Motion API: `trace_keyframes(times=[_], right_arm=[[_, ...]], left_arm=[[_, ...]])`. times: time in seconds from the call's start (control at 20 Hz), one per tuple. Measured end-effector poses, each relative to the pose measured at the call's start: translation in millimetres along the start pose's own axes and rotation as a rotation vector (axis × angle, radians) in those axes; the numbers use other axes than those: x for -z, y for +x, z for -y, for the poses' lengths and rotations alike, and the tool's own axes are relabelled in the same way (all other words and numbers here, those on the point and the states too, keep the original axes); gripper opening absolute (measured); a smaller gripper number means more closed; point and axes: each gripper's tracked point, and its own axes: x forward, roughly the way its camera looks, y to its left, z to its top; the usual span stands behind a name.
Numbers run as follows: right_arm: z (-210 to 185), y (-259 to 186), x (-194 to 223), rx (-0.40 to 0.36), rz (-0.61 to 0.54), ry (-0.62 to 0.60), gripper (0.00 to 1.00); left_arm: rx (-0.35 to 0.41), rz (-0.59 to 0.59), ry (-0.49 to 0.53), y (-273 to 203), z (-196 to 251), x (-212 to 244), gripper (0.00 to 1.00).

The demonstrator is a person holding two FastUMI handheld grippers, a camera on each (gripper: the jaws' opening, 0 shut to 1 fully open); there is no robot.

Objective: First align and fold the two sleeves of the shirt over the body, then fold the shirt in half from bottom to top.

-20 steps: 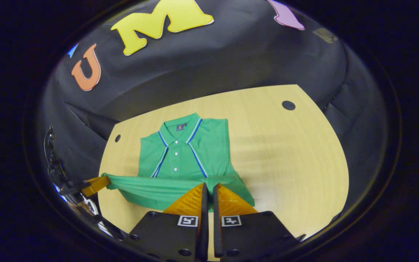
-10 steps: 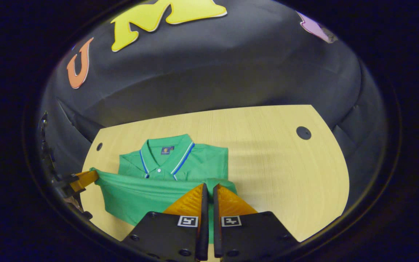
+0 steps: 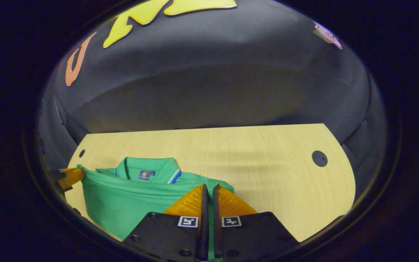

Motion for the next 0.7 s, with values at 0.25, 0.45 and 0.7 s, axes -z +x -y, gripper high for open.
trace_keyframes(times=[0.25, 0.45, 0.7], right_arm=[[0.2, 22.3, 11.4, 0.001, -0.023, -0.003, 0.11], [4.4, 19.2, 8.1, 0.026, -0.016, 0.016, 0.16], [13.9, -5.9, -1.9, 0.036, -0.004, 0.025, 0.68]], left_arm=[[-0.019, -0.046, 0.024, 25.6, -3.6, 17.5, 0.03], [-0.053, -0.076, 0.028, 27.6, -8.2, 23.6, 0.07], [-0.082, -0.060, 0.045, 11.2, -12.4, 12.3, 0.58]])
